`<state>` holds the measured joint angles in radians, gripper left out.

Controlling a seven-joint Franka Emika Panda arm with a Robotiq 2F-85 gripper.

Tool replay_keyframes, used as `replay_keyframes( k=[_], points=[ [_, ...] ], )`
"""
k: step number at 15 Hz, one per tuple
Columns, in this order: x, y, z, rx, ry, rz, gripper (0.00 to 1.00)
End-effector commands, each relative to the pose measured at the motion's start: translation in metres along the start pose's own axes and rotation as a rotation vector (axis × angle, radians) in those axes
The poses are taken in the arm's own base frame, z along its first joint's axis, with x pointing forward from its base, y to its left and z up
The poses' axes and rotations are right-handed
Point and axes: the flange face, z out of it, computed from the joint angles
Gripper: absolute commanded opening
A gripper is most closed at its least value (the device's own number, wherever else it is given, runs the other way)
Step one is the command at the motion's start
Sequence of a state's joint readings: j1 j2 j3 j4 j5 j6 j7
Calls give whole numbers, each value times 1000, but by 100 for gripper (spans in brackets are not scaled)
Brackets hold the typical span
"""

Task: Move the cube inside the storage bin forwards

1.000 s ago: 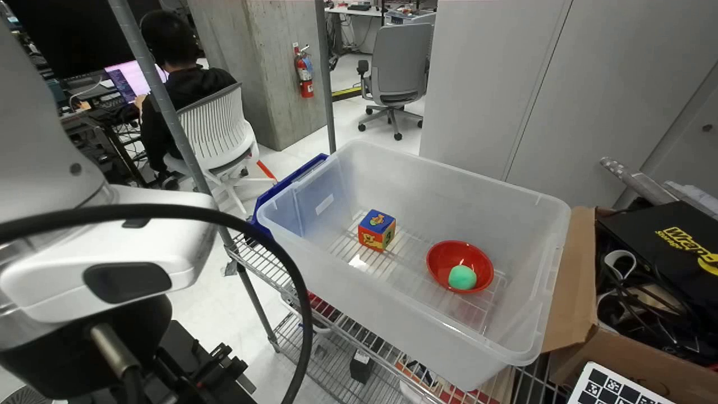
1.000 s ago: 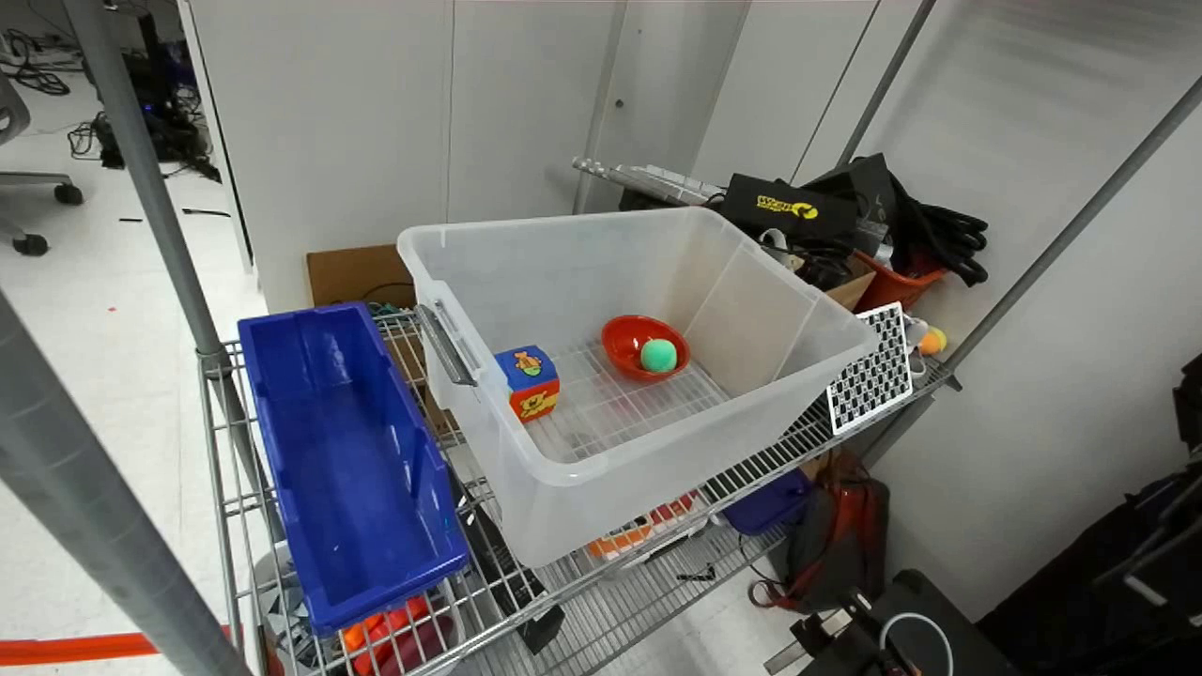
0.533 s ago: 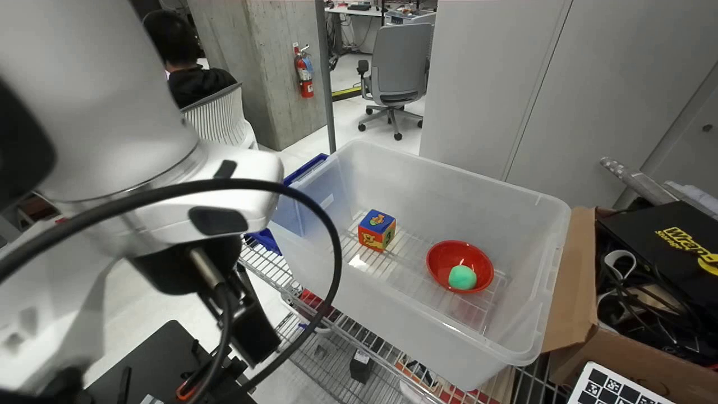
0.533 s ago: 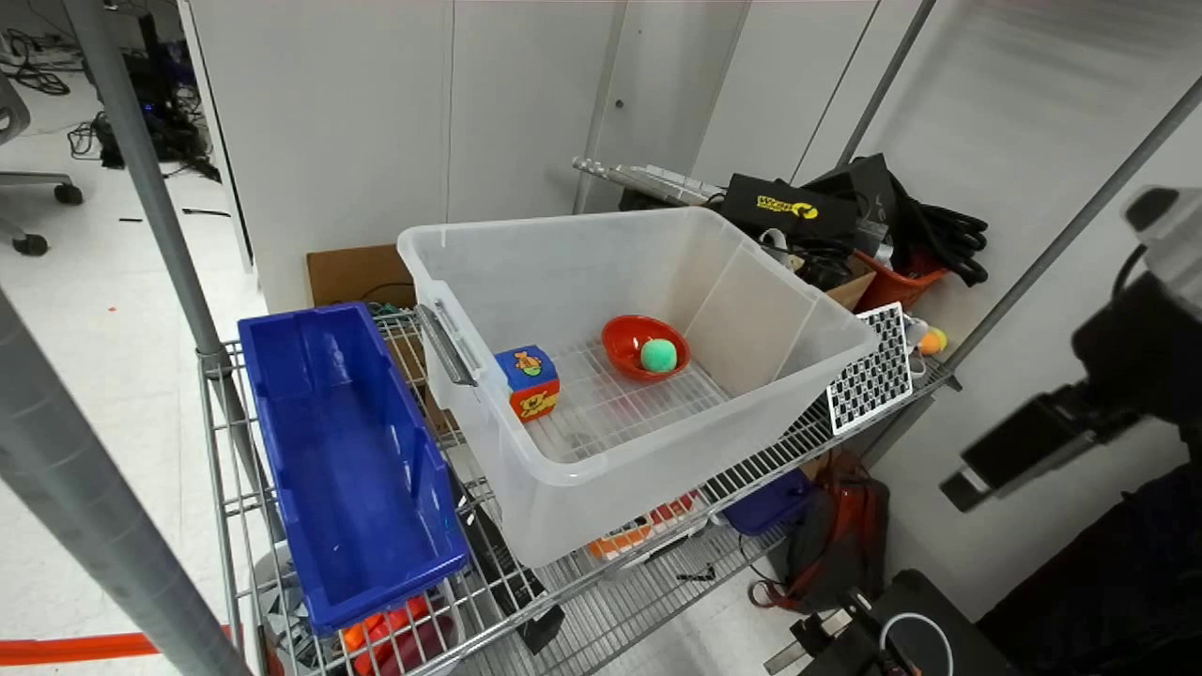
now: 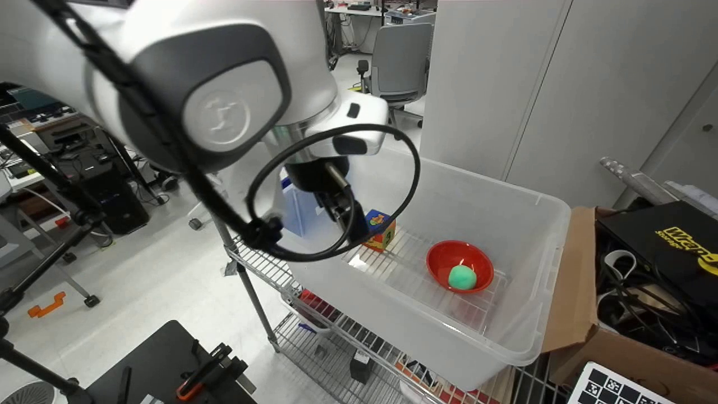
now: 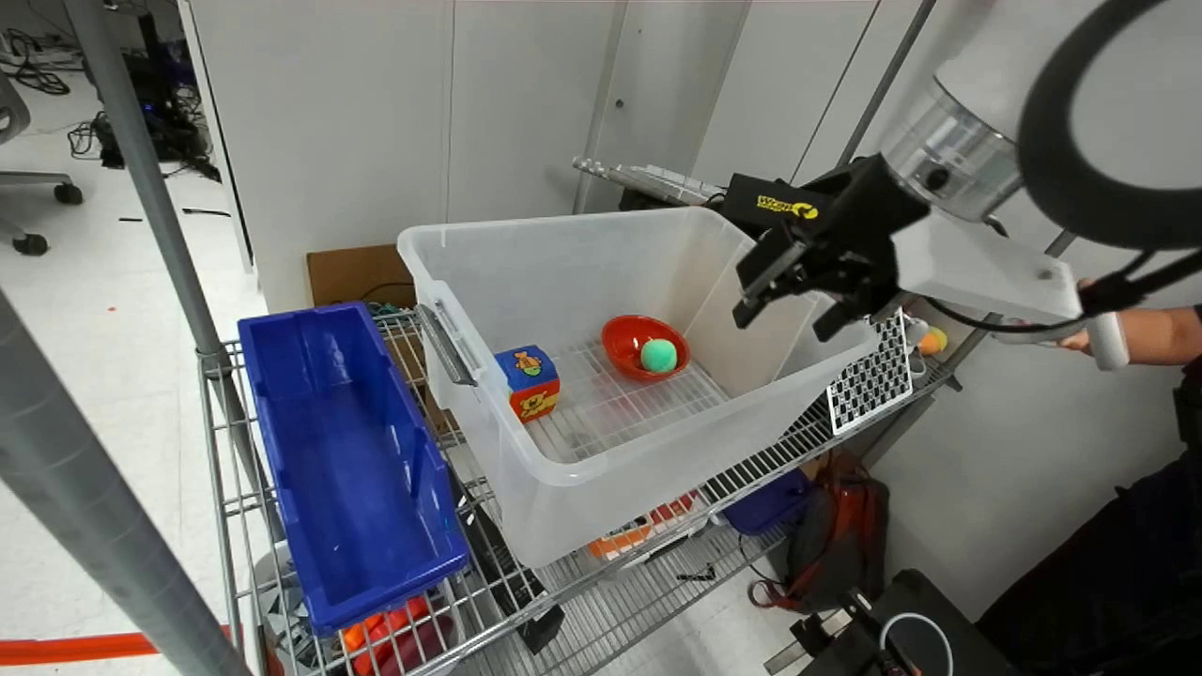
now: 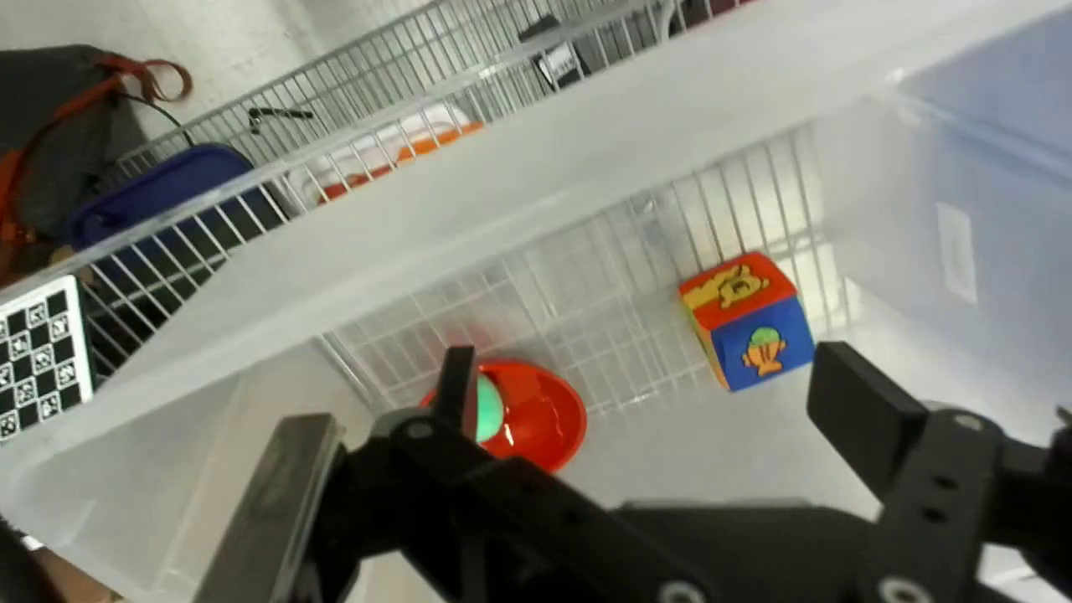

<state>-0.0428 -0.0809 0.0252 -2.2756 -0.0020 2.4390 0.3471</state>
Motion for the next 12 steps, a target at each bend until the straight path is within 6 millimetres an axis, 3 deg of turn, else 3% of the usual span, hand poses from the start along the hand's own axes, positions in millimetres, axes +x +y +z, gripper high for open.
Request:
replay_keyframes(
  k=[1,6,12],
  points=[
    [66,-24,32,37,87,53,100],
    [113,-38,124,-8,146,54,100],
    [125,-73,228,-57,136,-31,100]
  ],
)
